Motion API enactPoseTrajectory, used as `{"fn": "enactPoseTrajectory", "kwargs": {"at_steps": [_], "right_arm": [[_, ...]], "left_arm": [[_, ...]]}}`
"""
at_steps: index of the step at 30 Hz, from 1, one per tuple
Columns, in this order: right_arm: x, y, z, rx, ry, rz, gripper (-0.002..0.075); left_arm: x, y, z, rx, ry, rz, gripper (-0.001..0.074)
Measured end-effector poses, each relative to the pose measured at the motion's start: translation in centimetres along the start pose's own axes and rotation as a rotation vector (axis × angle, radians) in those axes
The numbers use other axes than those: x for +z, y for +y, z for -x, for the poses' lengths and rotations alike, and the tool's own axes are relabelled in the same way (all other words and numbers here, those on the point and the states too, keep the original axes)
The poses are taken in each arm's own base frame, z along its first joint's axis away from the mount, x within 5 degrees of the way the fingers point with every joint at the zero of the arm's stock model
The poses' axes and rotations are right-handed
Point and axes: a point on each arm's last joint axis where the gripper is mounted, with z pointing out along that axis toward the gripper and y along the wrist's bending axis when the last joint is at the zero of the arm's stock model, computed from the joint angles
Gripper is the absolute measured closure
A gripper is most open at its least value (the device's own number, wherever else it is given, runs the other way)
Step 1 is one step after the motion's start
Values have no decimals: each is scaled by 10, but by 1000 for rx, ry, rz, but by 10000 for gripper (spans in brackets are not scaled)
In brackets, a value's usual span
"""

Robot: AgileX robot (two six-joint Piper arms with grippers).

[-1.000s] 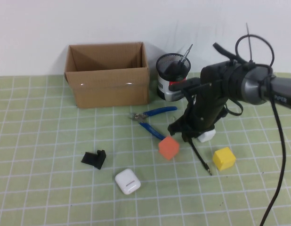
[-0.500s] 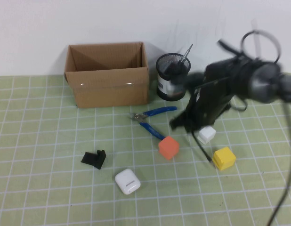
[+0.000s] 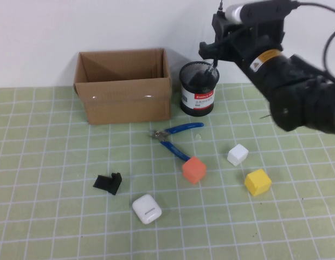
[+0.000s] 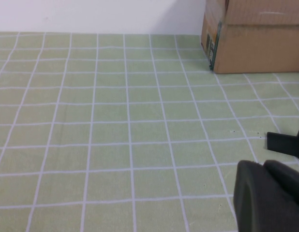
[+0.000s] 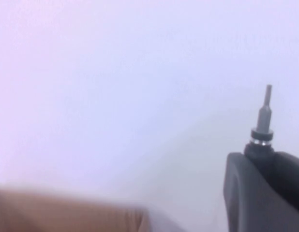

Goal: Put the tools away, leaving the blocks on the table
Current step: Place the long Screwdriver into the round holder, then pick up the pliers from the table

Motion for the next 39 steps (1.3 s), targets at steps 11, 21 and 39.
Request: {"fn": "enactPoseTrajectory", "kwargs": {"at_steps": [11,21,39], "right_arm": [[67,-4,-52,93,-47,-1,690],[79,-4,-72,53,134,-12,498],[-2,60,1,-175,894,136,596]], "left_arm": [[0,0,0,1,0,0,738],[0,0,0,1,0,0,738],[0,0,0,1,0,0,738]]}}
